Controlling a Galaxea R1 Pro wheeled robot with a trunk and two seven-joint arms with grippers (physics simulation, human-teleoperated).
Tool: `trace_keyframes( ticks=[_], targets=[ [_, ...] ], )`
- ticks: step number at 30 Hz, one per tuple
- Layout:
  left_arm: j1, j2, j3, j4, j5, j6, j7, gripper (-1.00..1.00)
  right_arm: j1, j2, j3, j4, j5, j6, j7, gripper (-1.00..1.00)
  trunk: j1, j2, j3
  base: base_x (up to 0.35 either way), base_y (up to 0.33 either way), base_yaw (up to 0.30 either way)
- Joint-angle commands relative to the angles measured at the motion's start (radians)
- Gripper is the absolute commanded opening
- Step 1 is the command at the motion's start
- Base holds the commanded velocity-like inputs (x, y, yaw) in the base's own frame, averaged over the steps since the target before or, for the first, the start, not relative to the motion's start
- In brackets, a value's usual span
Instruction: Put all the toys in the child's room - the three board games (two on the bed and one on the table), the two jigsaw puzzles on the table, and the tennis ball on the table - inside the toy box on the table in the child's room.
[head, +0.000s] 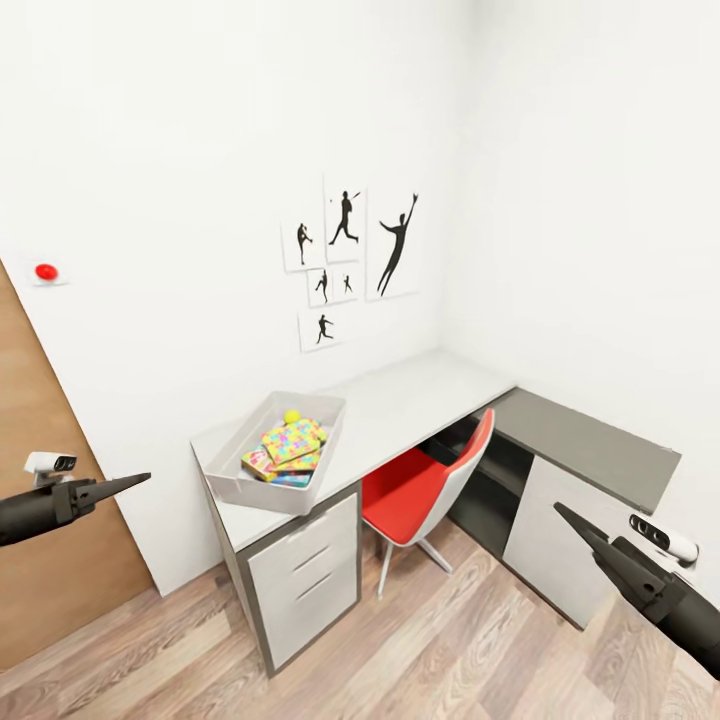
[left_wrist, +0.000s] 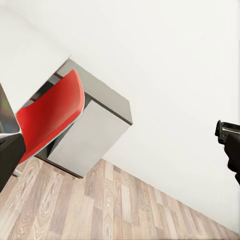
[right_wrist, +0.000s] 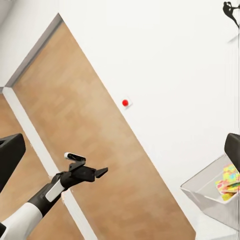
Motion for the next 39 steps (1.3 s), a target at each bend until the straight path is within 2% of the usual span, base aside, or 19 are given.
trace_keyframes(
  ticks=[1,39],
  targets=[
    [-0.001,0.0,0.0,0.0,0.0,0.011,-0.003,1.0,-0.001,0.0,-0.001,0.0,0.0,0.011,0.003,1.0,0.001,-0.002,-0.001,0.0,0.001,-0.206],
    [0.0,0.002,0.001,0.0,0.001,0.011,-0.003,1.0,-0.001,0.0,-0.002,0.0,0.0,0.011,0.003,1.0,0.001,-0.002,0.045,0.0,0.0,-0.206]
  ],
)
